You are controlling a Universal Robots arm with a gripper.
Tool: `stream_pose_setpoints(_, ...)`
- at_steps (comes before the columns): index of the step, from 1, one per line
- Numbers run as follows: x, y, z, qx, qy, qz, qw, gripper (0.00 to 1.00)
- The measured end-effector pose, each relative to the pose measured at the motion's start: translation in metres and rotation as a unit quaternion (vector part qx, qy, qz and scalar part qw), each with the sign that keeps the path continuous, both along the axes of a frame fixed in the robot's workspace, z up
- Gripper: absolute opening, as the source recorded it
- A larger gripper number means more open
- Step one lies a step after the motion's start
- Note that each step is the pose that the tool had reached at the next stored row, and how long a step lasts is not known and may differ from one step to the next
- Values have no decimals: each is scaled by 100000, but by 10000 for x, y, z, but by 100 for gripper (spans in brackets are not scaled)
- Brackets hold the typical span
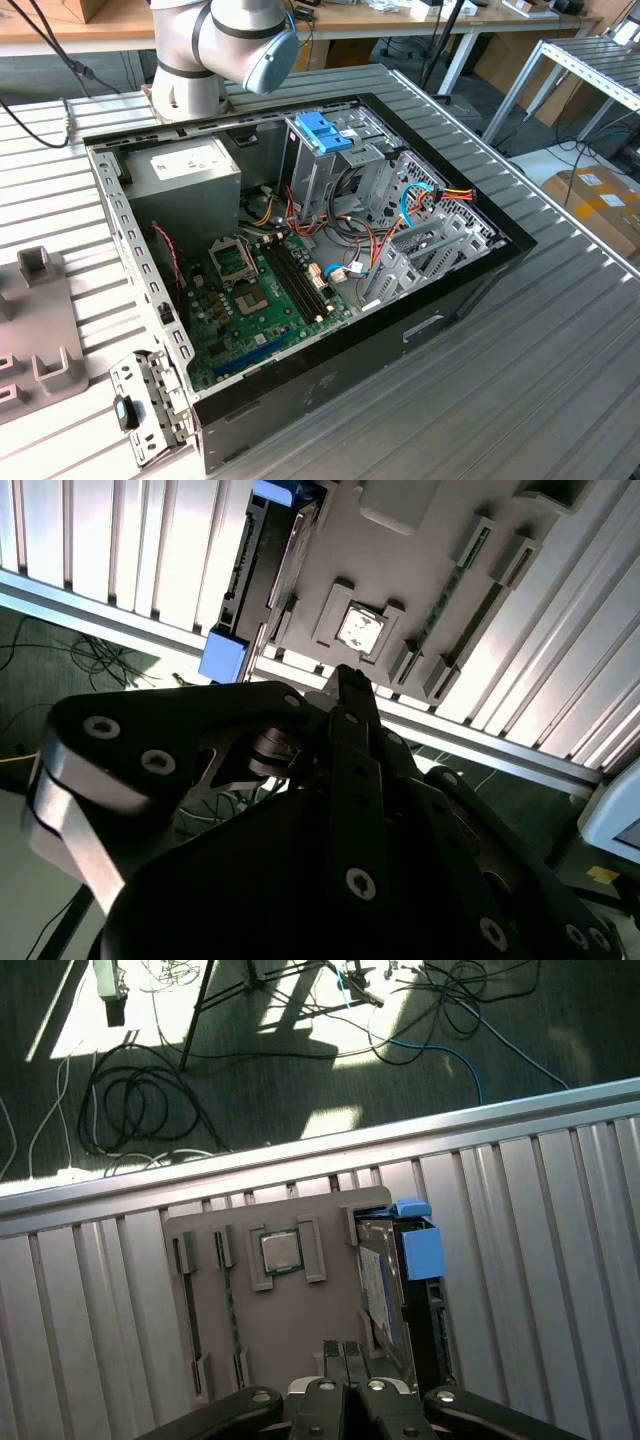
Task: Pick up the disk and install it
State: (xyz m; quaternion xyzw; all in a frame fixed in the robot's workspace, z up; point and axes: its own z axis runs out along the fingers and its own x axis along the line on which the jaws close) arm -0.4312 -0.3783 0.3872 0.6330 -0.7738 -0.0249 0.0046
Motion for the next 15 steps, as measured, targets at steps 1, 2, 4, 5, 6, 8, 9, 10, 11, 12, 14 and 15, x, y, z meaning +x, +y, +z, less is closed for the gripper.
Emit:
stream_pose_setpoints(1, 0, 0, 0, 2, -5, 0, 100000, 11)
stream_pose_setpoints(2, 0, 0, 0, 2, -3, -5, 100000, 11)
stream_pose_setpoints(4, 0, 0, 0, 1, -3, -8, 100000, 11)
stream_pose_setpoints(5, 0, 0, 0, 1, -4, -9, 100000, 11)
stream_pose_setpoints(6, 0, 0, 0, 2, -5, -10, 100000, 11)
stream_pose_setpoints(8, 0, 0, 0, 1, -5, -15, 100000, 24)
stream_pose_setpoints(9, 0, 0, 0, 1, -2, -19, 100000, 36)
stream_pose_setpoints(10, 0, 0, 0, 1, -4, -24, 100000, 42)
stream_pose_setpoints(11, 0, 0, 0, 0, -3, -25, 100000, 42)
stream_pose_setpoints(12, 0, 0, 0, 1, -3, -27, 100000, 42)
stream_pose_setpoints(14, 0, 0, 0, 2, -5, -30, 100000, 42)
stream_pose_setpoints(15, 0, 0, 0, 0, -2, -32, 100000, 42)
